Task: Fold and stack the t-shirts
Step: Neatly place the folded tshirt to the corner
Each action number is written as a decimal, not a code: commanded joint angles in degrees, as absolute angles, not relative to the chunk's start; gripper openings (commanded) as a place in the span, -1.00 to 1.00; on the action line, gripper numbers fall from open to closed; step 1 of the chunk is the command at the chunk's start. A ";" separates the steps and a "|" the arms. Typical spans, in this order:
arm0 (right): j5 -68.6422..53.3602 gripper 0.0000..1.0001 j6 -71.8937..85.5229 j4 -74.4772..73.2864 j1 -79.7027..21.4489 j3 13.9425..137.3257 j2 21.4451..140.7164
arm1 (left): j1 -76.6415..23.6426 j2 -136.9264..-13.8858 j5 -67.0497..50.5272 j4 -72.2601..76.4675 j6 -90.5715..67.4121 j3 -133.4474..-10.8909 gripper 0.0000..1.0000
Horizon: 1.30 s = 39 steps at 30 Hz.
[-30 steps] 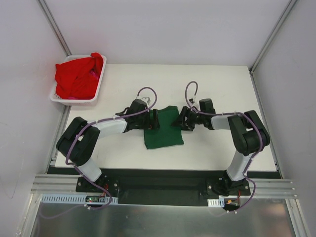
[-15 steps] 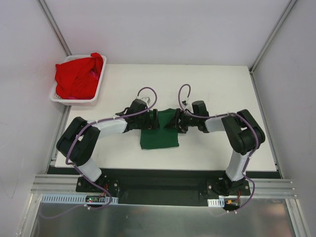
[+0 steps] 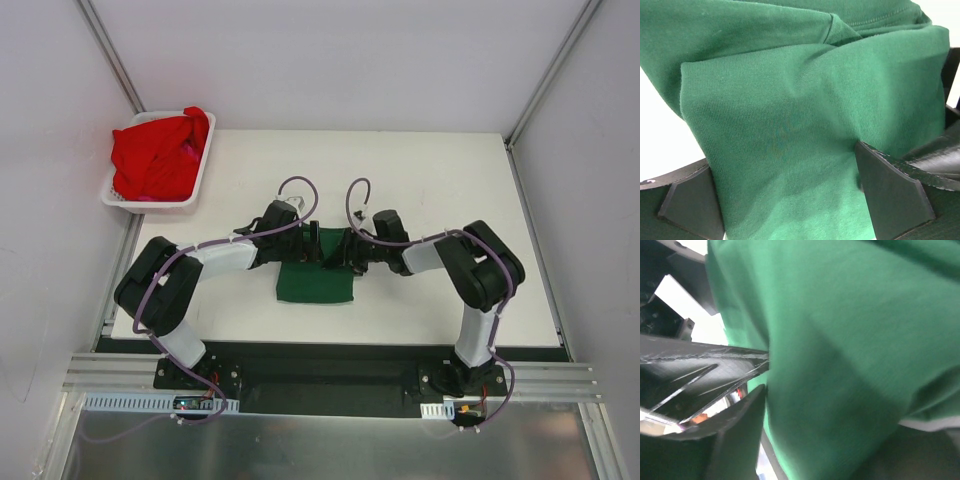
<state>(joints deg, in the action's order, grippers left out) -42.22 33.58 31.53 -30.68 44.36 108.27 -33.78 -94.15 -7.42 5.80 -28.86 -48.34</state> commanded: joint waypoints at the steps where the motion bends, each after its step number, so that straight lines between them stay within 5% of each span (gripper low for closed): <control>1: -37.00 -0.03 32.96 26.98 -32.61 42.80 112.32 | -34.28 -93.52 -8.96 5.98 -27.95 -47.37 0.85; 8: -37.35 -0.39 33.75 28.21 -33.31 42.89 112.94 | -34.28 -93.34 -8.70 5.98 -27.77 -47.02 0.85; 11: -37.62 -0.94 34.19 28.30 -33.40 42.98 113.20 | -34.28 -93.16 -8.79 5.98 -27.95 -46.85 0.98; 12: -37.70 -0.98 34.19 28.39 -33.40 42.98 113.20 | -34.19 -92.73 -8.27 5.98 -27.95 -46.85 0.99; 21: -36.83 -0.98 33.84 28.21 -33.57 42.80 111.80 | -32.62 -81.05 -4.22 0.27 -24.96 -50.09 0.99; 39: -25.58 -0.98 23.73 5.55 -25.49 59.49 111.96 | -26.81 -62.14 -2.46 -7.91 -24.17 -43.95 0.99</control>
<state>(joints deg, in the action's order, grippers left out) -34.00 28.49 13.34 -28.53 54.61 110.06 -27.64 -64.45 -3.84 -5.98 -24.56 -45.82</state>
